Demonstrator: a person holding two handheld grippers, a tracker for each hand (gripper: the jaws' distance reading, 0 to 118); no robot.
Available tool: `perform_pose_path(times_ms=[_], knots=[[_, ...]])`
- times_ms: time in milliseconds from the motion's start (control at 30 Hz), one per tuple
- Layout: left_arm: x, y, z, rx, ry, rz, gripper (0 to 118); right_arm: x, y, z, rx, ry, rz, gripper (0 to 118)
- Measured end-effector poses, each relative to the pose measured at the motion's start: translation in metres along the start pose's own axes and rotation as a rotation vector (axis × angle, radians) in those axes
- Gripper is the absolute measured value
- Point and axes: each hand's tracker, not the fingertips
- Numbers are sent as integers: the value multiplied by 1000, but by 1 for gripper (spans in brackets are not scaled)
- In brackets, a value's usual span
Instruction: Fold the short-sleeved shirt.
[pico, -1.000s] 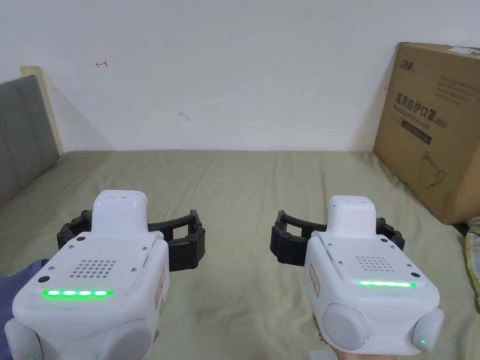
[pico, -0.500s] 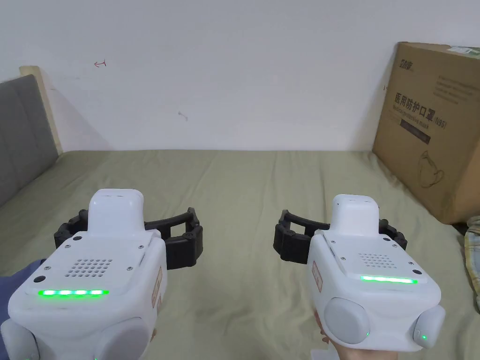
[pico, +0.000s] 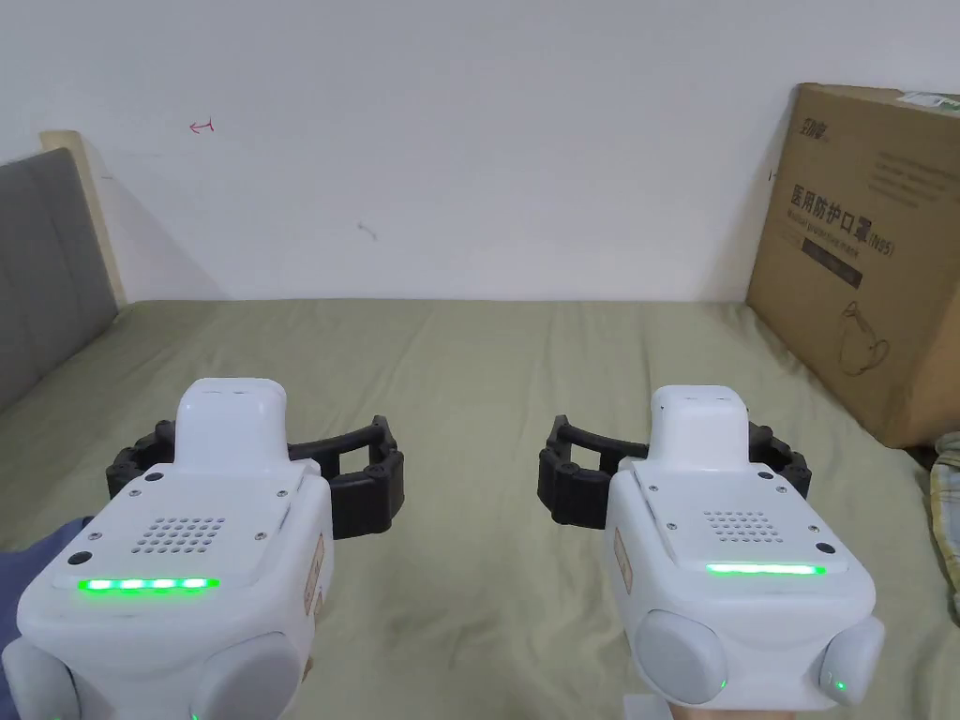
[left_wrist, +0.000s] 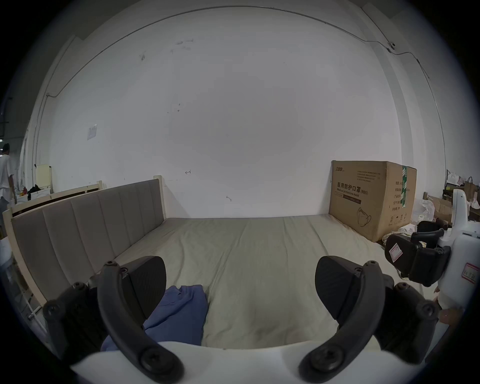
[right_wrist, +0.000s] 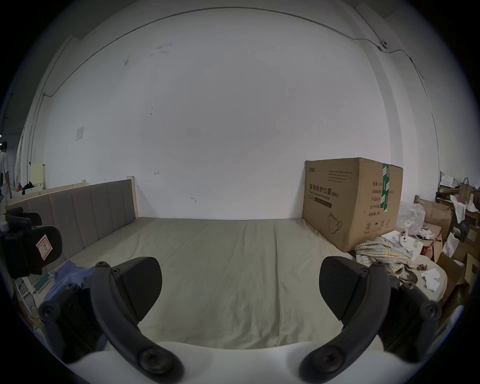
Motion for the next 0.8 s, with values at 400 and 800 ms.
perform_pose_path(times_ms=[400, 800], knots=[[-1, 0, 4, 9, 0, 5, 108, 3, -1, 4, 17, 9, -4, 118], [4, 0, 6, 25, -29, -26, 0, 6, 0, 10, 73, -57, -25, 1]])
